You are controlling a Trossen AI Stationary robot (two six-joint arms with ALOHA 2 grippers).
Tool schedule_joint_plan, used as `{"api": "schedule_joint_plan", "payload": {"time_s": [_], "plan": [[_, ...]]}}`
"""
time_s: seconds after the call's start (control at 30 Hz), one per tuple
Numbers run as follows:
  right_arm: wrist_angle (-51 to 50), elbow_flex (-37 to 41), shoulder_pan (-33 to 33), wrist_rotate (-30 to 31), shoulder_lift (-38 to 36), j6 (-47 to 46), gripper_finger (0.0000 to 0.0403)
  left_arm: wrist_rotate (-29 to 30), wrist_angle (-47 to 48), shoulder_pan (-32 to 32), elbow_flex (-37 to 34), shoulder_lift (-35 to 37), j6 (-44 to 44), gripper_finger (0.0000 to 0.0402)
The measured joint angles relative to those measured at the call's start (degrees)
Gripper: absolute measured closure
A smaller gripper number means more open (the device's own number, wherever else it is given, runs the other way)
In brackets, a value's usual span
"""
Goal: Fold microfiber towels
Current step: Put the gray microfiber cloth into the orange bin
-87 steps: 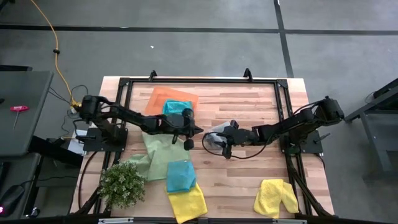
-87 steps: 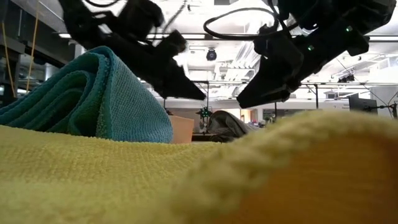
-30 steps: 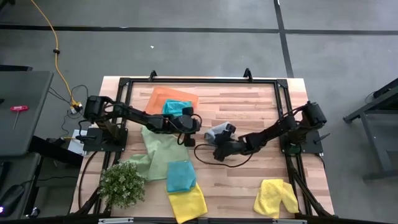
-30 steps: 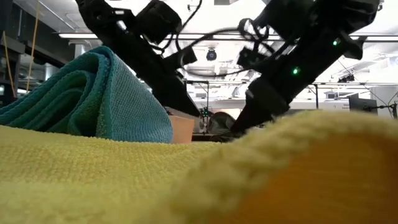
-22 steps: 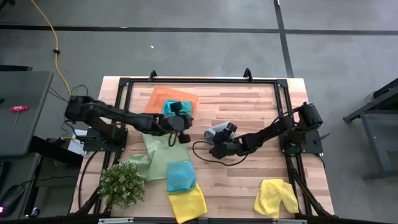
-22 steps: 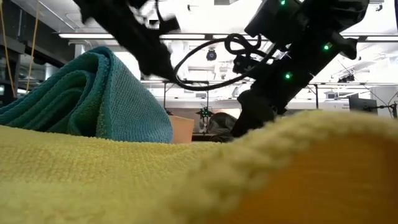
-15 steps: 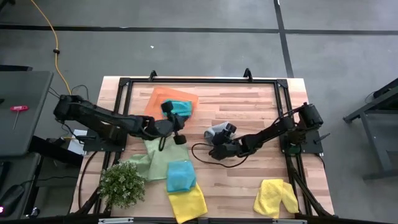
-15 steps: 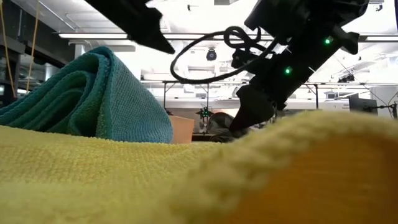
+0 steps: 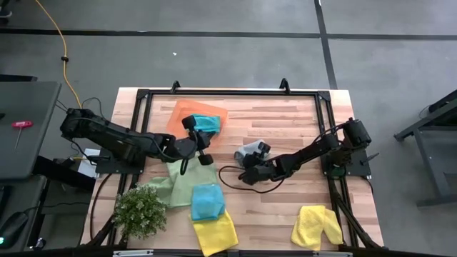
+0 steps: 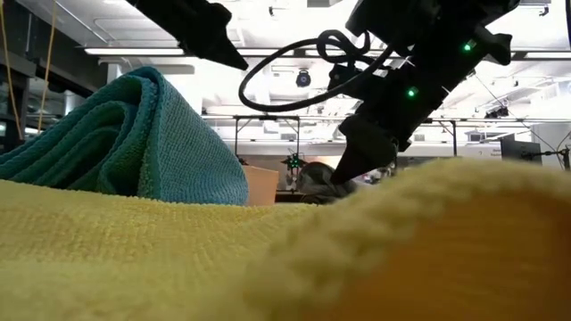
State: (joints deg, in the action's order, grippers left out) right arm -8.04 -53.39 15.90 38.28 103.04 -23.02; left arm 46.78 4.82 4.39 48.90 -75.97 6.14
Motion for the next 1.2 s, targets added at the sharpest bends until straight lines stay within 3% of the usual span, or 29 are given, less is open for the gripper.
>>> {"api": "schedule_joint_plan", "payload": {"time_s": [0.53,0.7,0.93,1.2], "plan": [[-1.54,0.0,-0.06,-2.91,-0.04,2.33,0.0329,-3.13,-0.15,-1.99,0.0,0.0,-2.32,0.0401],[-3.23,0.0,-0.07,-4.7,-0.53,2.51,0.0329,-10.17,-4.87,-6.2,-2.21,-1.76,-4.01,0.0401],[-5.86,-0.17,-0.13,-5.61,-3.35,2.46,0.0329,-31.01,-19.38,-13.64,-6.94,-8.66,-7.16,0.0402],[-5.74,-0.17,-0.13,-7.3,-6.13,4.03,0.0329,-37.13,-25.66,-14.21,-5.5,-19.28,-7.94,0.0401]]}}
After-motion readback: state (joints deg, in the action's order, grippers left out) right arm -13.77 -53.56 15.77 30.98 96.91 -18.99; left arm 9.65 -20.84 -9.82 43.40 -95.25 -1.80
